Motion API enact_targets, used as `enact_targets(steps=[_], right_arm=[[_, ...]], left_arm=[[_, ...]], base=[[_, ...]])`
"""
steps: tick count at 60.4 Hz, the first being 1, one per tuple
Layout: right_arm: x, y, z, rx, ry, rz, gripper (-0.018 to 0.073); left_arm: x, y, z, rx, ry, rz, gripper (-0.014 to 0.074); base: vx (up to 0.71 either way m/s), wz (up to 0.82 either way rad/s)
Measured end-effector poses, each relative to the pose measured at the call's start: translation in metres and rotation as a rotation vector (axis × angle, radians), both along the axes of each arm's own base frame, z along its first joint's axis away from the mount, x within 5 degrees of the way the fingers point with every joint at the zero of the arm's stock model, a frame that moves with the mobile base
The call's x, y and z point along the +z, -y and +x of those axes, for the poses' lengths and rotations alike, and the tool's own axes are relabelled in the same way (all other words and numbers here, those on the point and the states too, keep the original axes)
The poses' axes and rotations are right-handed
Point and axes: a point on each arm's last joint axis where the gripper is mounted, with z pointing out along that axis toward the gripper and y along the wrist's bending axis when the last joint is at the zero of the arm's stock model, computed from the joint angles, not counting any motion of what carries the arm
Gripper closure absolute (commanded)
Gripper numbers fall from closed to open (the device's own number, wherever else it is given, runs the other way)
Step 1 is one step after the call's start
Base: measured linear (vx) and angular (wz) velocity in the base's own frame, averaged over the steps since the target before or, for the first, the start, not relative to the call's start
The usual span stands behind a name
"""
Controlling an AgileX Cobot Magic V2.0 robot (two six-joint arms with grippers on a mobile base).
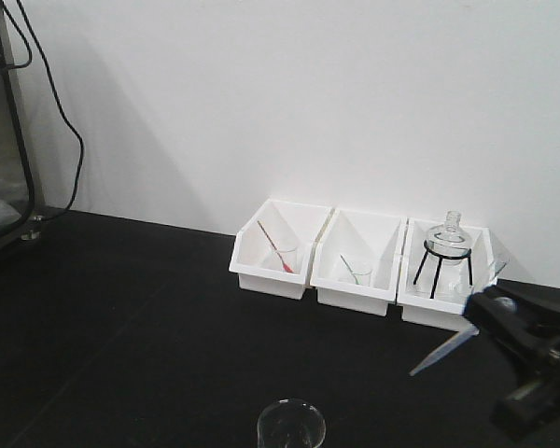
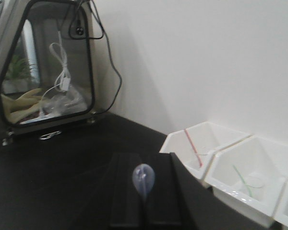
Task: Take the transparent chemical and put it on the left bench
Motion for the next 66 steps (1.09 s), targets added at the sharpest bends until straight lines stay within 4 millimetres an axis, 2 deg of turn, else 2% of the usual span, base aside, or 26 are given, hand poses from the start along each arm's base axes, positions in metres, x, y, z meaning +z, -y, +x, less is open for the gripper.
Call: enact_targets(steps=[14, 22, 28, 38, 49, 56, 66], right_arm=[[0.000, -0.071, 0.039, 0.071, -0.004, -0.230, 0.0561], [-0.009, -0.097, 0.055, 0.095, -0.023, -0.242, 0.0561], [-0.026, -0.113, 0.067, 0.116, -0.073, -0.261, 0.0559], [-0.059, -0.122, 0.079, 0.130, -0.169, -0.295, 0.0545], [-0.077, -0.125, 0.084, 0.128, -0.234, -0.306, 0.0461], [-0.080, -0.126, 0.086, 0.126, -0.253, -0.298, 0.0337], [-0.080, -0.126, 0.086, 0.118, -0.282, -0.258, 0.0105]], left_arm=[[0.000, 0.000, 0.000, 0.000, 0.000, 0.000, 0.0600], [0.000, 0.000, 0.000, 0.000, 0.000, 0.000, 0.0600], [0.000, 0.000, 0.000, 0.000, 0.000, 0.000, 0.0600], [0.000, 0.000, 0.000, 0.000, 0.000, 0.000, 0.0600], [0.000, 0.000, 0.000, 0.000, 0.000, 0.000, 0.0600], [0.000, 0.000, 0.000, 0.000, 0.000, 0.000, 0.0600], [0.000, 0.000, 0.000, 0.000, 0.000, 0.000, 0.0600]], base=[[0.00, 0.00], [0.00, 0.00], [0.00, 0.00], [0.00, 0.00], [0.00, 0.00], [0.00, 0.00], [0.00, 0.00]])
